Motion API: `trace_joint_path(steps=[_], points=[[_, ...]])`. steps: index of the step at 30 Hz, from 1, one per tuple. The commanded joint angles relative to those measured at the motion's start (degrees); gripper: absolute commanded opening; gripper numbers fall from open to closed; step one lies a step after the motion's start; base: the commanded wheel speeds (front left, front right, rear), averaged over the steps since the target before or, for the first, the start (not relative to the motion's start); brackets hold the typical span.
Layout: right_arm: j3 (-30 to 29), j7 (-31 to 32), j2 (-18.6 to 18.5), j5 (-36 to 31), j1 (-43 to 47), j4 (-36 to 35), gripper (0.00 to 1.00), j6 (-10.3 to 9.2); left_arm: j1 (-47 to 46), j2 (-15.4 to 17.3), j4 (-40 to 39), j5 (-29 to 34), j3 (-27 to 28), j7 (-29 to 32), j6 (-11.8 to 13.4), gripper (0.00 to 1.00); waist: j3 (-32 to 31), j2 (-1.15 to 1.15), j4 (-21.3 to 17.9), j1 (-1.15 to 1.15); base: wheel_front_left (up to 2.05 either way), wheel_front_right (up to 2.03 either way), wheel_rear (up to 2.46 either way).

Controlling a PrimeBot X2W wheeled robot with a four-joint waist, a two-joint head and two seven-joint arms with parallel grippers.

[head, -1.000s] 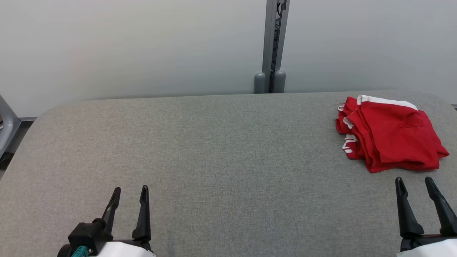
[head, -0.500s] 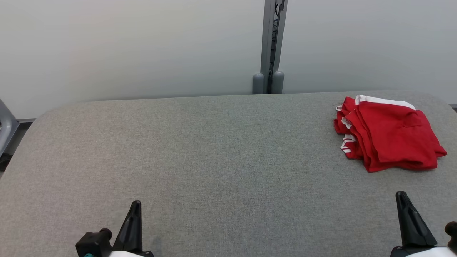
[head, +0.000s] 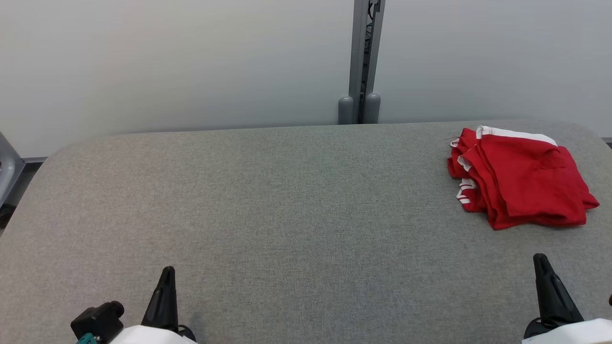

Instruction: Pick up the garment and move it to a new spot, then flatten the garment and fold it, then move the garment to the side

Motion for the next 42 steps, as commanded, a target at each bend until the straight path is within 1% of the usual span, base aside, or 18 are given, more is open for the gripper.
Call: trace_joint_path(steps=[1, 23, 42], points=[[-0.57, 0.38, -0.37, 1.84, -1.76, -0.39, 0.00, 0.00, -2.19, 0.11, -0.84, -1.79, 0.72, 0.41, -0.35, 0.00, 0.02, 0.00, 0.00, 0.00, 0.00, 0.00, 0.00], [-1.86, 3.82, 1.01, 18.77, -5.23, 2.90, 0.00, 0.01, -4.48, -0.37, -0.77, -18.62, 4.33, 5.29, -2.37, 0.00, 0.44, 0.00, -0.05, 0.00, 0.00, 0.00, 0.00], [-2.82, 6.23, 2.00, 29.84, -7.50, 5.16, 0.00, 0.01, -5.82, -0.63, -0.68, -29.74, 6.75, 8.57, -3.74, 0.00, 0.79, 0.00, -0.09, 0.00, 0.00, 0.00, 0.00]])
